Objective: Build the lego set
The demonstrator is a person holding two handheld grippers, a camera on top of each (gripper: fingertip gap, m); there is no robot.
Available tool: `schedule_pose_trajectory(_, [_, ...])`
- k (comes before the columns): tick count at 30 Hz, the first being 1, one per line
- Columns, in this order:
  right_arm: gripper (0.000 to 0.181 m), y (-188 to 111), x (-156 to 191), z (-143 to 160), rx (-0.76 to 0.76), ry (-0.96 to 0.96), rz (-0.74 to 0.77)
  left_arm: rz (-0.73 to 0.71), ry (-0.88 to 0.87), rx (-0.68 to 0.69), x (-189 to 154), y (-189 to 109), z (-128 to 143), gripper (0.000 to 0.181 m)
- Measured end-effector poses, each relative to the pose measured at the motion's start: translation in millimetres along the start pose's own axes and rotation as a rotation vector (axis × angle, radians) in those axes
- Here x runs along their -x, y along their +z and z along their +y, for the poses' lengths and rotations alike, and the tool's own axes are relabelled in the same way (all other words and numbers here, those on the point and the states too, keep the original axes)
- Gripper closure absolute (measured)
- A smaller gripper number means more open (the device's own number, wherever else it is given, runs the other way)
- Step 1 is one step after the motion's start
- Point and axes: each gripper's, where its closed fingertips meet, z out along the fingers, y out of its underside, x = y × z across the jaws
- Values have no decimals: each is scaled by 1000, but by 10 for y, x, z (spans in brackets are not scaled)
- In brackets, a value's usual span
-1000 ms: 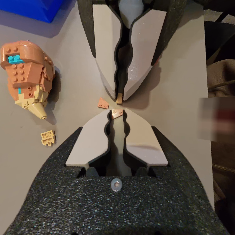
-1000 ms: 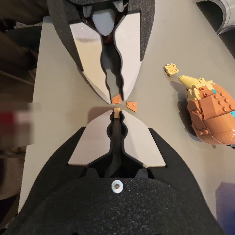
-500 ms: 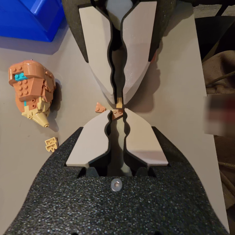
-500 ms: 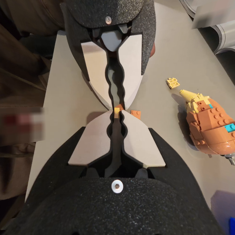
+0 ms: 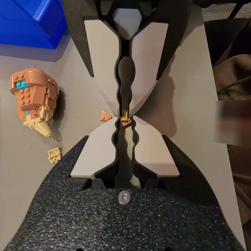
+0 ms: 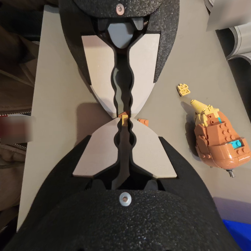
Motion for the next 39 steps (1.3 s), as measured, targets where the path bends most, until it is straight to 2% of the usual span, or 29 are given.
schedule_pose_trajectory(17, [171, 9, -12, 11, 1, 13, 25, 19, -14, 7, -7, 5, 12, 165])
schedule_pose_trajectory(24, [165, -16, -30, 162, 42, 42, 8, 27, -16, 14, -11, 7, 18, 165])
schedule_pose_trajectory(34, [173, 48, -31, 118, 54, 57, -3, 34, -9, 27, -16, 0, 34, 165])
schedule_pose_trajectory(39, [174, 11, -27, 80, -2, 41, -1, 31, -15, 24, -6, -5, 38, 165])
